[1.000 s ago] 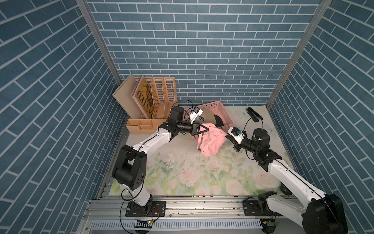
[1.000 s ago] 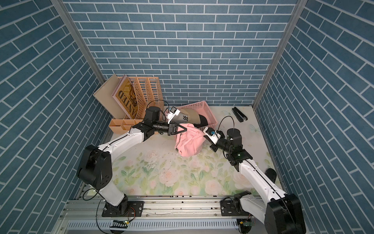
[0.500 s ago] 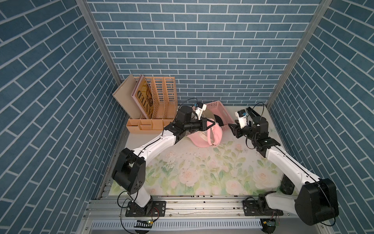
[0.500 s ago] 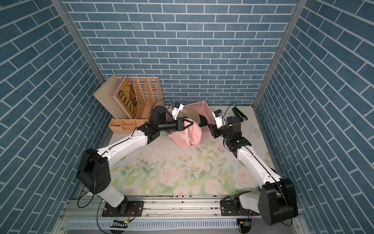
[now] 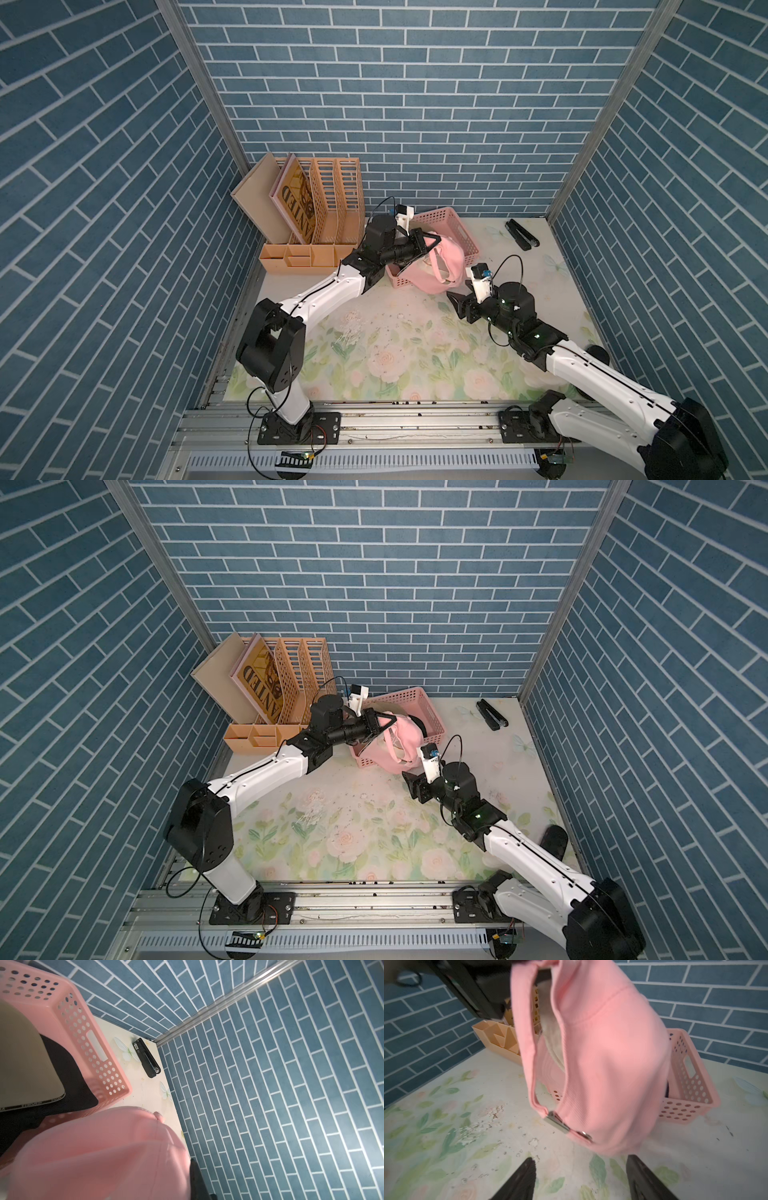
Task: Turn the baseball cap inside out
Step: Turn over the baseball cap.
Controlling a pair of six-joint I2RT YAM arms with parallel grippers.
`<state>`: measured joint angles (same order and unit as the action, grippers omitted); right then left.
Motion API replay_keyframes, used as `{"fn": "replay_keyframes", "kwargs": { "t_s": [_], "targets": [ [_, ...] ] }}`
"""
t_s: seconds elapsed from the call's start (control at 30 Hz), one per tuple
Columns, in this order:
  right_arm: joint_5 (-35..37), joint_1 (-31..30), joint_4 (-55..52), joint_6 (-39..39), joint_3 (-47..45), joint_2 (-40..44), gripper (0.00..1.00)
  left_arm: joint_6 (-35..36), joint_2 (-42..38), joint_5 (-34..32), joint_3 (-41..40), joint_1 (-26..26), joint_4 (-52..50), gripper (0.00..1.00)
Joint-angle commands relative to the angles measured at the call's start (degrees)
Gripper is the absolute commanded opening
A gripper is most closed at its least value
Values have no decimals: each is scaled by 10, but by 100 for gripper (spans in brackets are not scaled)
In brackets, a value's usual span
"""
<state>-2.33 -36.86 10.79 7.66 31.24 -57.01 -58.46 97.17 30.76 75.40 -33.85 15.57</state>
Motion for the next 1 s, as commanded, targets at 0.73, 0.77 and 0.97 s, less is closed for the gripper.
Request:
{"fn": "replay_keyframes", "kwargs": {
  "t_s": [0.73,0.77,0.97],
  "targets": [
    [213,-43,251,-117,2,-146,75,-85,-13,-12,-21,-19,54,0],
    [223,-43,257,-118,2,-150,75,-85,-13,-10,-21,-19,52,0],
    [254,-43,268,-116,5,-133,24,-65,-16,-16,-25,-21,23,0]
  ]
}}
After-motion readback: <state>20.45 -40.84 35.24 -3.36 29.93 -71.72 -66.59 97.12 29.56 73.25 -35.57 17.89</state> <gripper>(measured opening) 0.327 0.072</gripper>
